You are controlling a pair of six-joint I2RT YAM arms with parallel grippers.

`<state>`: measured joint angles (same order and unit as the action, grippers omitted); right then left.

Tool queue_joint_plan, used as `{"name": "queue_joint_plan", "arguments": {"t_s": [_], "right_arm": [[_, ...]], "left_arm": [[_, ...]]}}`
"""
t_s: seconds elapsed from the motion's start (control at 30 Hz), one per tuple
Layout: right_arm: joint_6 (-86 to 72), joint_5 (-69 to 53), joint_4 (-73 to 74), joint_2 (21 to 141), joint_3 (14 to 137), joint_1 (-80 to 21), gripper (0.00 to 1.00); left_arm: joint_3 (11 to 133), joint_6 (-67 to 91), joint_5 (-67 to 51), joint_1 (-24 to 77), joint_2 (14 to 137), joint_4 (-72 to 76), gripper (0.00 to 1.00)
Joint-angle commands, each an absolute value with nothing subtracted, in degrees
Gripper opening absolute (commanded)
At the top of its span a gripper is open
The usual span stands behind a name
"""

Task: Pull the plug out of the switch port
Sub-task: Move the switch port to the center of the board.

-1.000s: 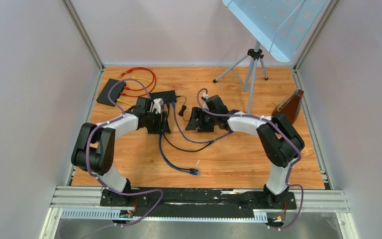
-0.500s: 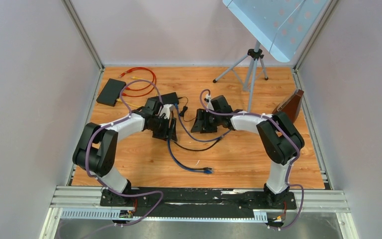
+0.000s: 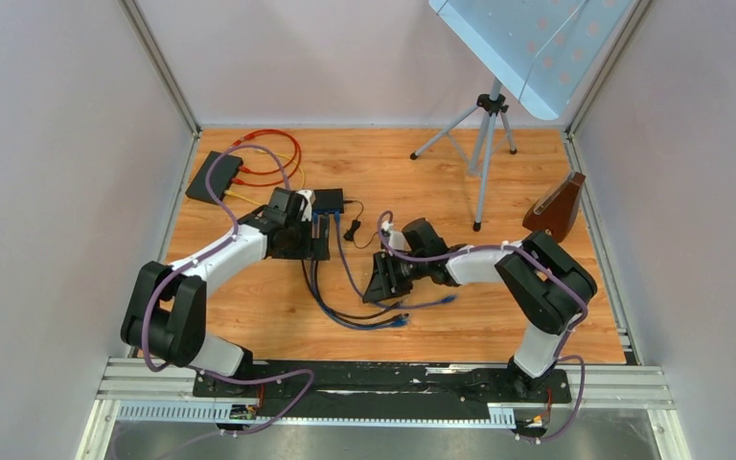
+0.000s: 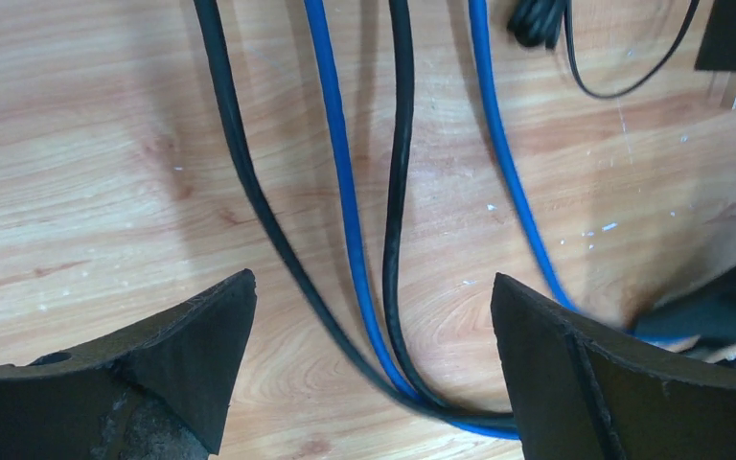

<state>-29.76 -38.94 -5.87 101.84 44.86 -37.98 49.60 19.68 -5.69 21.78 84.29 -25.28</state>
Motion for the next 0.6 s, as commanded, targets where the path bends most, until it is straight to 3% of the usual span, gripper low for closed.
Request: {"name": "queue_joint_plan", "arguments": {"t_s": [0.0,0.3,0.57], "right_arm": [[-31.8,-31.0,1.2,103.9,37.2,-44.5,0.53],[-40.6,-27.5,-6.5,96.7,27.8,-49.5,0.53],[-30.3,-14.9,12.4,89.0,49.2,-46.7,0.68]], "left_arm": [[48.8,23.1,-0.6,21.7,80.9,-22.3,1.0],[50.2,22.9,-0.9,16.3,84.3,-21.1,1.0],[55.4,24.1,-9.7,7.0,87.5,-16.1,1.0]]}}
